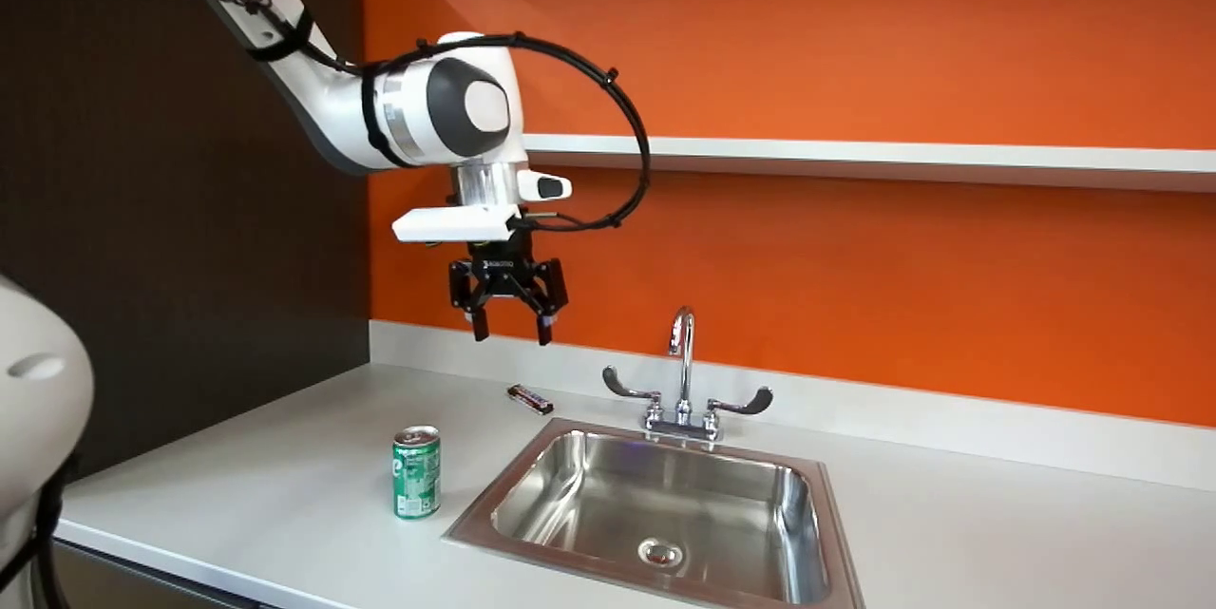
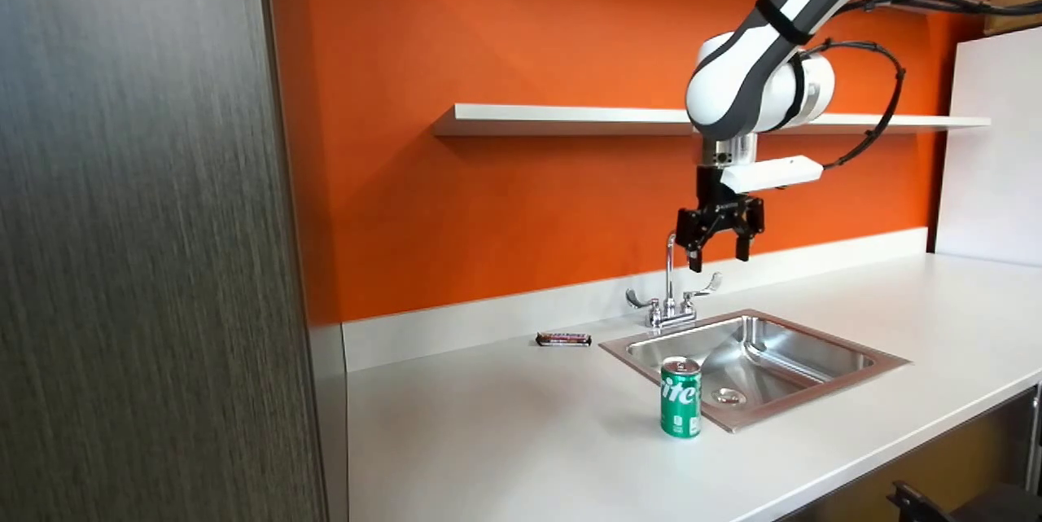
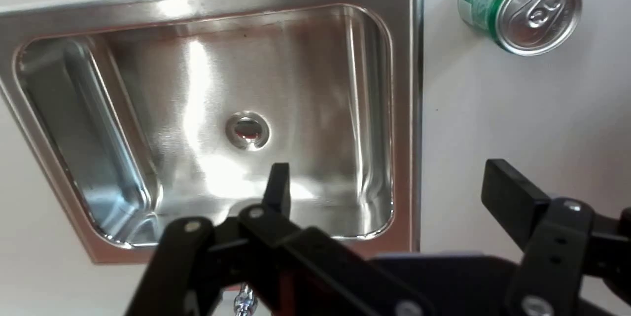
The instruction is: Put the sprite can on the left side of the first shelf
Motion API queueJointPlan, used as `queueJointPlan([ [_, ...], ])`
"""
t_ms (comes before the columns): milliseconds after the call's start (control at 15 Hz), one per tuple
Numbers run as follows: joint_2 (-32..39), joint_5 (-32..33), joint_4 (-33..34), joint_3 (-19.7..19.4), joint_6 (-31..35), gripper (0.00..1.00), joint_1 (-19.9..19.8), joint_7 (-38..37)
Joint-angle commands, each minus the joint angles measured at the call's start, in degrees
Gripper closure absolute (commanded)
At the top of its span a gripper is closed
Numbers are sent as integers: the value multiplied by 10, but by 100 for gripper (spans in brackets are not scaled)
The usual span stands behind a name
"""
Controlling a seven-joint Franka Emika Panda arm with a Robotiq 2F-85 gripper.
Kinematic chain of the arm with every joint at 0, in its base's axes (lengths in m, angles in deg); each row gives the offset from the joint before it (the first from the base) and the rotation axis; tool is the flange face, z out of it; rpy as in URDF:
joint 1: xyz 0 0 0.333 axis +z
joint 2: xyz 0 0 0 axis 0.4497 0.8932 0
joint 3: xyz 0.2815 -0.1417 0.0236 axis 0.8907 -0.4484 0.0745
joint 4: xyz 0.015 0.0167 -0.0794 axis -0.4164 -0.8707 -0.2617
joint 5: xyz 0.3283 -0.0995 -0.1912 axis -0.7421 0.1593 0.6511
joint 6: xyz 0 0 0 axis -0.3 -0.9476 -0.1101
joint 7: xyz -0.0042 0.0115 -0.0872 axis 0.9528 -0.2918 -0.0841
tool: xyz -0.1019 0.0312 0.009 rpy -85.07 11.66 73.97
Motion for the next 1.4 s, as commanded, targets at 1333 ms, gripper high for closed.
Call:
queueJointPlan([
  [1333,-162,-11,-144,37,-119,0,44,20],
])
